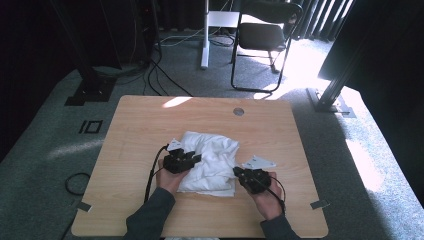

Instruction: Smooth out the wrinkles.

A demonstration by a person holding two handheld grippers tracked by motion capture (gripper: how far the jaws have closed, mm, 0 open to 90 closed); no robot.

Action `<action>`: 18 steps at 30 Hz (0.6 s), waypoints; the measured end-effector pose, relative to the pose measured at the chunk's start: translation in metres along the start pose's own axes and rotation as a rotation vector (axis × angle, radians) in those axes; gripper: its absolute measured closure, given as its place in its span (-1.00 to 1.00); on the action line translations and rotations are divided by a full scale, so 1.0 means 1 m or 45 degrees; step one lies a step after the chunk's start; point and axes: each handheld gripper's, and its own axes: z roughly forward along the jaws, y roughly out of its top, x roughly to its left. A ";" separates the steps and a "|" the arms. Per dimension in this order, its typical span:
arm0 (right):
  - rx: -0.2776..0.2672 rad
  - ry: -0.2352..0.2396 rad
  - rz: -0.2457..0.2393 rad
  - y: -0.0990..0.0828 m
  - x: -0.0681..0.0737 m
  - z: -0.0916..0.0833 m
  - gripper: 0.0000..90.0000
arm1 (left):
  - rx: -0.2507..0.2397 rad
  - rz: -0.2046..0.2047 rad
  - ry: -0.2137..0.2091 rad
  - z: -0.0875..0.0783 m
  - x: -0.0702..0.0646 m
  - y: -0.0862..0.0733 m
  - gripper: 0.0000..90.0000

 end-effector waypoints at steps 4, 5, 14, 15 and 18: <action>0.056 -0.063 0.027 -0.016 -0.009 -0.014 0.94 | -0.015 0.004 -0.017 -0.003 0.000 -0.001 0.33; 0.047 -0.064 0.034 -0.019 -0.011 -0.017 0.83 | -0.016 0.009 -0.015 -0.003 -0.001 -0.001 0.32; -0.082 0.036 -0.069 0.007 0.013 0.003 0.16 | -0.006 0.022 -0.011 -0.003 -0.002 0.001 0.30; -0.059 0.028 -0.068 0.007 0.014 0.010 0.15 | -0.005 0.021 -0.011 -0.002 -0.002 0.001 0.30; 0.014 -0.003 -0.058 0.003 0.012 0.028 0.48 | -0.006 0.027 -0.007 -0.002 -0.002 0.001 0.30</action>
